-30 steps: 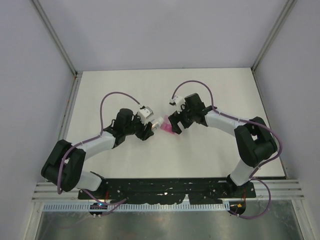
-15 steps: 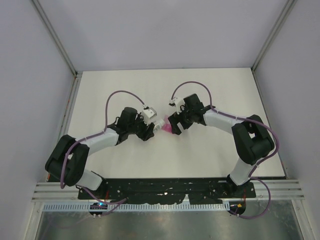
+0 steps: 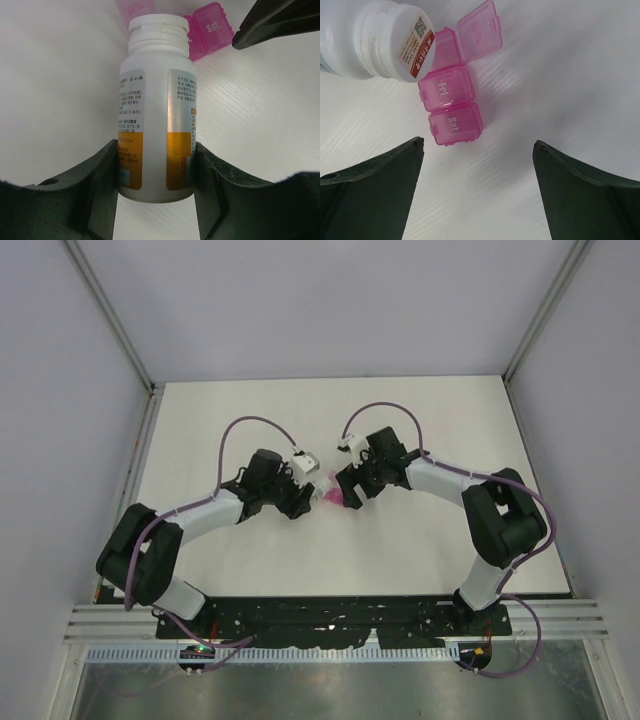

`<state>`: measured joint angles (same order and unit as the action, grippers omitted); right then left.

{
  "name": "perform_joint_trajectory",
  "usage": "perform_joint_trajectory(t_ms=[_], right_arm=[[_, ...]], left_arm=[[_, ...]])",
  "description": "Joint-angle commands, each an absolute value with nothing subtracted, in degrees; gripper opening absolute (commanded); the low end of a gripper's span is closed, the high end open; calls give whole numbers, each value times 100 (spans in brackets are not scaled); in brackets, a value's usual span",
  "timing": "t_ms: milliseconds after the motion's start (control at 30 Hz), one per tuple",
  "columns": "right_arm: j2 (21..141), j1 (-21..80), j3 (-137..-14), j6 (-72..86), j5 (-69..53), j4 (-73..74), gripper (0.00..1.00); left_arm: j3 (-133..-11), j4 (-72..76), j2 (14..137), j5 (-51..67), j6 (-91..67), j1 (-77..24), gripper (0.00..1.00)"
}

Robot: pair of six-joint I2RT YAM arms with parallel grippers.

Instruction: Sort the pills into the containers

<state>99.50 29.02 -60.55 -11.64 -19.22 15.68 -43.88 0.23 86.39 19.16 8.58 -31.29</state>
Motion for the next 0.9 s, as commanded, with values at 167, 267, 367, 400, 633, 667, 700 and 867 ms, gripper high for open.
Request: perform_joint_trajectory(t_ms=[167, 267, 367, 400, 633, 667, 700, 867], right_arm=[[9932, 2839, -6267, -1108, -1986, 1547, 93], [9940, 2830, -6258, -1125, -2013, 1547, 93], [9932, 2813, -6267, -1116, -2030, 1547, 93], [9932, 2813, -6267, -1116, -2039, 1556, 93], [9940, 2813, -6267, -1116, -2074, 1564, 93], [9940, 2813, -6267, -1125, -2074, 1564, 93], [9940, 2813, -6267, -1116, -2083, 1564, 93], [9940, 2795, -6267, -1108, -2092, 1573, 93]], left_arm=[[-4807, -325, 8736, 1723, 1019, -3269, 0], [-4851, -378, 8763, 1688, 1028, -3296, 0], [-4904, -448, 8789, 1635, 1037, -3331, 0], [-4922, -474, 8789, 1626, 1055, -3331, 0], [-5053, -615, 8833, 1564, 1063, -3349, 0], [-5080, -650, 8842, 1564, 1081, -3357, 0], [-5115, -668, 8842, 1564, 1081, -3349, 0], [-5221, -835, 8903, 1591, 1090, -3366, 0]])
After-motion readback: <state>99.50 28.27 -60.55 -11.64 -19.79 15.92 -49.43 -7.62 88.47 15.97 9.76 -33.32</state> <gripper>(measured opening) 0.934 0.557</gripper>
